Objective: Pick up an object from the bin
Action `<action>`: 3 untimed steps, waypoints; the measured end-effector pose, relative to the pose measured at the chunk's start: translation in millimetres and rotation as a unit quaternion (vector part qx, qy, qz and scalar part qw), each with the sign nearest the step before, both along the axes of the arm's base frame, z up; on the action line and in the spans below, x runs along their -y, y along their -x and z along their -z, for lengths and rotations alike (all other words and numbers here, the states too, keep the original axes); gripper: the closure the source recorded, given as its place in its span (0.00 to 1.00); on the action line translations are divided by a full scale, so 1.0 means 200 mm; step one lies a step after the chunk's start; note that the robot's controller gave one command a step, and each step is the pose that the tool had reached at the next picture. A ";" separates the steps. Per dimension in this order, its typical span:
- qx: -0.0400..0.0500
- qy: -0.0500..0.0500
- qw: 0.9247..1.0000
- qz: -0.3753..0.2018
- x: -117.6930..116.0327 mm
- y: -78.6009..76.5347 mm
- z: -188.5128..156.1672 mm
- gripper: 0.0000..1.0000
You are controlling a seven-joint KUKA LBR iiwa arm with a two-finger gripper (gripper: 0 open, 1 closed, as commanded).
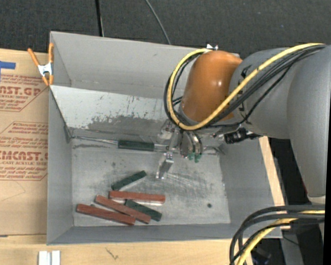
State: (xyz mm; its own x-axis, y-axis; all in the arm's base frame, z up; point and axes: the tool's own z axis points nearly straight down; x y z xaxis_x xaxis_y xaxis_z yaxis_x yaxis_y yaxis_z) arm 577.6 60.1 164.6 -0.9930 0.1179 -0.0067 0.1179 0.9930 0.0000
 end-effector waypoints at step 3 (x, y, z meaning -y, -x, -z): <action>-0.002 0.000 0.989 -0.150 -0.20 -0.05 0.25 0.00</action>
Offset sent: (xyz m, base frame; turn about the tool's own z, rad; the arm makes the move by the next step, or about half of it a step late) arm 0.0090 0.0382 -0.0495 -0.3002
